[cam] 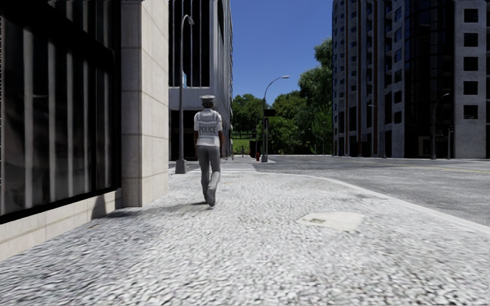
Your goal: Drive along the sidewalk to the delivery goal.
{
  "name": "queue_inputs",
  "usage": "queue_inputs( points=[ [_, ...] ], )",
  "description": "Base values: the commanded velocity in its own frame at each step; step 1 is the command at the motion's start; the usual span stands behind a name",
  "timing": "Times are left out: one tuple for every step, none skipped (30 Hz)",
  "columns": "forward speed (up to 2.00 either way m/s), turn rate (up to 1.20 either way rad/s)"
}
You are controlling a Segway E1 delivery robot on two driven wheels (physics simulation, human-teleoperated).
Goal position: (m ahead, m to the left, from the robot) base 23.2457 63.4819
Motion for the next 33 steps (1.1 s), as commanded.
queue_inputs(
  points=[
    [1.28,0.00],
    [1.20,0.00],
    [1.16,0.00],
    [1.16,0.00],
    [1.15,0.00],
    [1.14,0.00],
    [1.14,0.00],
    [1.14,0.00],
    [1.15,0.00],
    [1.15,0.00],
    [1.15,0.00],
    [1.15,0.00],
    [1.15,0.00],
    [1.18,0.00],
    [1.20,0.00],
    [1.20,0.00],
    [1.20,0.00],
    [1.20,0.00],
    [1.21,0.00],
    [1.25,0.00],
    [1.25,0.00],
    [1.29,0.00],
    [1.32,0.00],
    [1.34,0.00],
    [1.34,0.00],
    [1.36,0.00],
    [1.38,0.00],
    [1.43,0.00],
    [1.43,0.00],
    [1.44,0.00],
    [1.45,0.00],
    [1.45,0.00],
    [1.45,0.00]
  ],
)
